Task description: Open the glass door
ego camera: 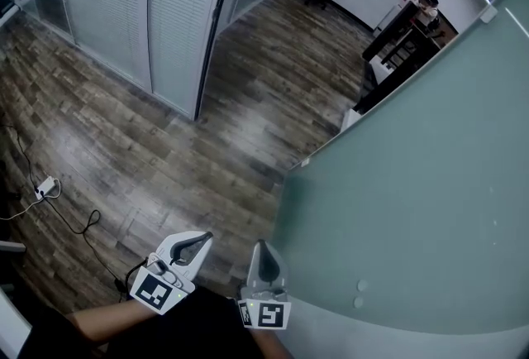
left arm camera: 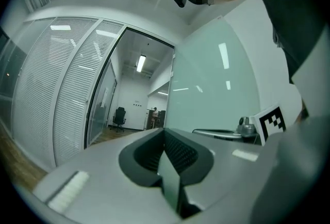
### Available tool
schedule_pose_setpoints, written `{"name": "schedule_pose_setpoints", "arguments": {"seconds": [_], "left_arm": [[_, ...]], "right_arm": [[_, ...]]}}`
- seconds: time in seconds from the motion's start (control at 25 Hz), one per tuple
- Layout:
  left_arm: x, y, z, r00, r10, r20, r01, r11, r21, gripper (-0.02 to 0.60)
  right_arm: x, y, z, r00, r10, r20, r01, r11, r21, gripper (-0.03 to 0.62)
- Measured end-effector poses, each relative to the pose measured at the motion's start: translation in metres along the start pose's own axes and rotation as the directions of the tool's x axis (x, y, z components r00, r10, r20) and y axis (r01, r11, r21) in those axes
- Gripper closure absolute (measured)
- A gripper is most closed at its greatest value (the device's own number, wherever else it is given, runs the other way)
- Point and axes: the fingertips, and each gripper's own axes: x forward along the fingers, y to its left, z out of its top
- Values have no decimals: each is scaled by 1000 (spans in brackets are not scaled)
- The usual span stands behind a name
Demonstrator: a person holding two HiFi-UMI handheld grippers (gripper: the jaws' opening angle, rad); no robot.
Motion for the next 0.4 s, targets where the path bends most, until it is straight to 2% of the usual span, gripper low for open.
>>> {"name": "schedule_pose_setpoints", "arguments": {"seconds": [0.4], "left_arm": [[9,15,15,999,-27,41,27,1000,0,581]], "right_arm": [[21,5,12,1000,-9,4,9,999,-30,594]]}}
